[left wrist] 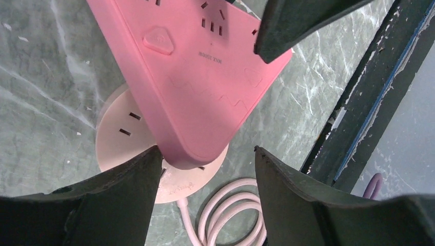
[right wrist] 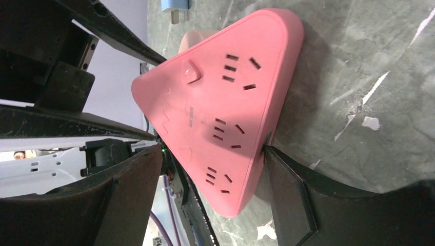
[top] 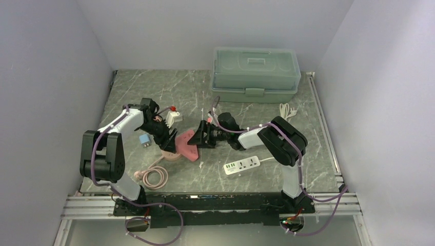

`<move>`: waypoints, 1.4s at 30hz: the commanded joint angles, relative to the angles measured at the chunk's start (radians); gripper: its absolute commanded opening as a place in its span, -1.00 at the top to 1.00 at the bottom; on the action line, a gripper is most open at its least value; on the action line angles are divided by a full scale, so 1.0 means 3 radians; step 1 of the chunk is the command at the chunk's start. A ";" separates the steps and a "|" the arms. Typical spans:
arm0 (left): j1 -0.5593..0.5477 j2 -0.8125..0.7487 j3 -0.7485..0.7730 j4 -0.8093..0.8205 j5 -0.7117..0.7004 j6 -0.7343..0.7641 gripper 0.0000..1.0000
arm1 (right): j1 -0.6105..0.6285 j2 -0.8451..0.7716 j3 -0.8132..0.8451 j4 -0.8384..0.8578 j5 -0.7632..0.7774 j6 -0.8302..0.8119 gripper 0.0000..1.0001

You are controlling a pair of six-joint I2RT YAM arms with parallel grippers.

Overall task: Insert the plug
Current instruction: Pick up the plug from the center of the board.

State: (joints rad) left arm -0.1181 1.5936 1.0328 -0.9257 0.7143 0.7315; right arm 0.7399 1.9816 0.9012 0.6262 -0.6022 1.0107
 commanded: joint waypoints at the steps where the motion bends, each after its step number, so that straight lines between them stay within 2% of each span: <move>1: 0.0053 0.0068 0.0108 -0.0019 0.0091 -0.0096 -0.39 | 0.0038 -0.0218 0.0154 -0.0039 0.0049 -0.0140 -0.50; 5: 0.0082 0.0119 0.0137 0.0021 -0.0006 -0.0191 -0.27 | 0.0039 -0.0187 0.0118 -0.0040 0.0048 -0.0163 -0.50; 8: 0.0162 0.0161 0.0213 -0.0086 0.0092 -0.0192 -0.26 | 0.0038 -0.0145 0.0044 -0.0026 0.0070 -0.0184 -0.50; 12: 0.0257 0.0167 0.0411 -0.0309 0.0304 -0.0187 -0.47 | 0.0037 -0.0074 -0.0021 0.0001 0.0091 -0.0194 -0.51; 18: 0.0259 0.0302 0.0567 -0.0322 0.0442 -0.0441 -0.69 | 0.0039 -0.0007 -0.0013 0.0006 0.0110 -0.0207 -0.51; 21: 0.0257 0.0398 0.0561 -0.0349 0.0400 -0.0519 -0.69 | 0.0039 0.0022 -0.0007 -0.0014 0.0114 -0.0229 -0.51; 27: 0.0253 0.0399 0.0385 -0.0240 0.0304 -0.0662 -0.54 | 0.0039 0.0085 -0.0008 0.0042 0.0094 -0.0204 -0.50; 35: 0.0179 0.0469 0.0528 -0.0316 0.0462 -0.0750 -0.23 | 0.0039 0.0116 0.0008 0.0066 0.0085 -0.0205 -0.49; 40: 0.0031 0.0525 0.0542 -0.0234 0.0453 -0.0833 -0.18 | 0.0039 0.0128 -0.0023 0.0118 0.0090 -0.0191 -0.48; 42: -0.0029 0.0515 0.0551 -0.0204 0.0452 -0.0860 -0.06 | 0.0039 0.0137 -0.0028 0.0134 0.0082 -0.0189 -0.48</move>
State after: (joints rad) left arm -0.0902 1.7462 1.1648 -0.9974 0.8078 0.5068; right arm 0.7471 2.0018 0.8967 0.6308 -0.5854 0.9657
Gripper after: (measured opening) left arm 0.578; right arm 0.744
